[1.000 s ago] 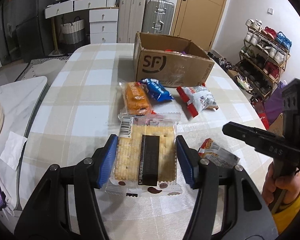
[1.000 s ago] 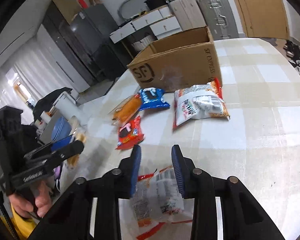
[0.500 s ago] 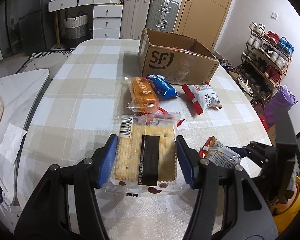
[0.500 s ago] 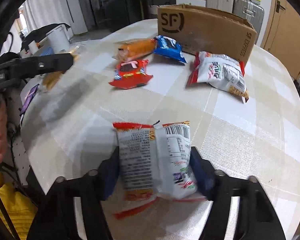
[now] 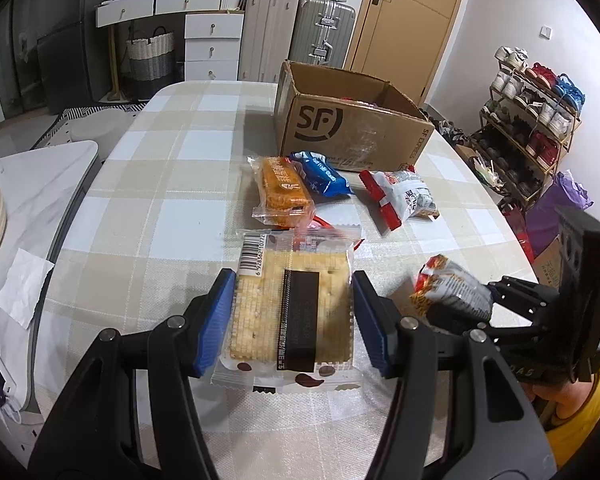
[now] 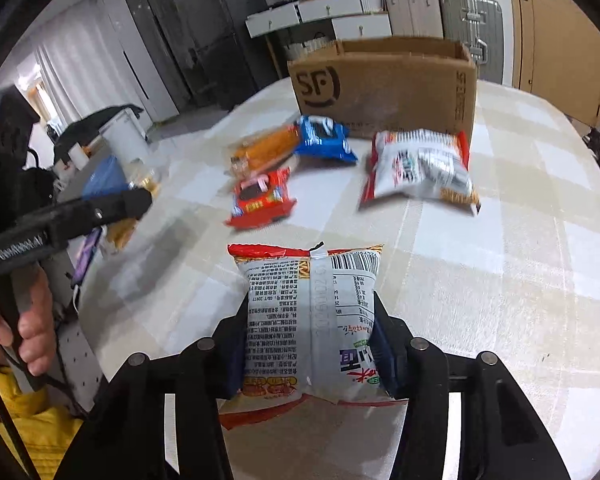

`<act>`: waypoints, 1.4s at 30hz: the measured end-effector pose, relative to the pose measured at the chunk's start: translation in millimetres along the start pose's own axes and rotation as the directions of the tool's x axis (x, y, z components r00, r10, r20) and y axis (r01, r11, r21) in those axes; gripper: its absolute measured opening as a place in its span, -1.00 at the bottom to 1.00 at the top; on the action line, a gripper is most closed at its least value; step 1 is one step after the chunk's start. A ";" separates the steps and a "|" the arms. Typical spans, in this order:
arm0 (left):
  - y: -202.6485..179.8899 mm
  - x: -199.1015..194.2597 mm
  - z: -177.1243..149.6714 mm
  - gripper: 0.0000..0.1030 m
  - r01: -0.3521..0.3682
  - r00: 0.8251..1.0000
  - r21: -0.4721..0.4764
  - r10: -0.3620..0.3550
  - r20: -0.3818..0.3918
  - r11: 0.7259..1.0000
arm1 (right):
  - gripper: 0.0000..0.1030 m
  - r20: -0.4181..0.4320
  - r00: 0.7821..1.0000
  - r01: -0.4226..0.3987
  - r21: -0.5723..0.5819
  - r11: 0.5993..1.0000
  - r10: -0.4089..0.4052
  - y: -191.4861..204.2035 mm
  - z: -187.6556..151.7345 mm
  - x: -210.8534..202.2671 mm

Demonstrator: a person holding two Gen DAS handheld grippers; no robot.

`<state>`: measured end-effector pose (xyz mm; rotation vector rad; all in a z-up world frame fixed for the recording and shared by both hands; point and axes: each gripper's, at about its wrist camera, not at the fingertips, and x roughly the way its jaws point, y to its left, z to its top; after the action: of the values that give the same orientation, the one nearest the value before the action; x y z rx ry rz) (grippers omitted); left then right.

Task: Organize snacks
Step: 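Lift the cracker pack with the left tool while the right tool carries the chip bag over the box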

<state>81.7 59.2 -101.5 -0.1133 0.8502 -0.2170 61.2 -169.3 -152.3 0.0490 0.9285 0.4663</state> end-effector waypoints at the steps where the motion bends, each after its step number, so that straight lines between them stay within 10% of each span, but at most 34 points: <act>1: -0.7 -1.5 0.4 0.08 0.001 1.000 0.000 -0.001 0.002 1.000 | 0.00 0.009 1.000 -0.015 0.002 1.000 0.015 0.8 2.3 -3.1; 20: -33.4 -22.0 77.8 0.08 0.050 0.993 0.080 -0.058 0.100 0.996 | 0.00 0.307 0.939 -0.175 0.030 0.984 0.158 -10.0 95.1 -83.7; 42: -75.9 0.3 224.4 0.08 0.040 0.986 0.137 -0.062 0.157 0.990 | 0.00 0.404 0.905 -0.143 -0.007 0.990 0.134 -35.7 239.0 -98.7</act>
<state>240.3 -11.8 59.5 -0.0270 0.6708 -0.3082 210.7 -204.1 58.8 0.2264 0.5237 0.5525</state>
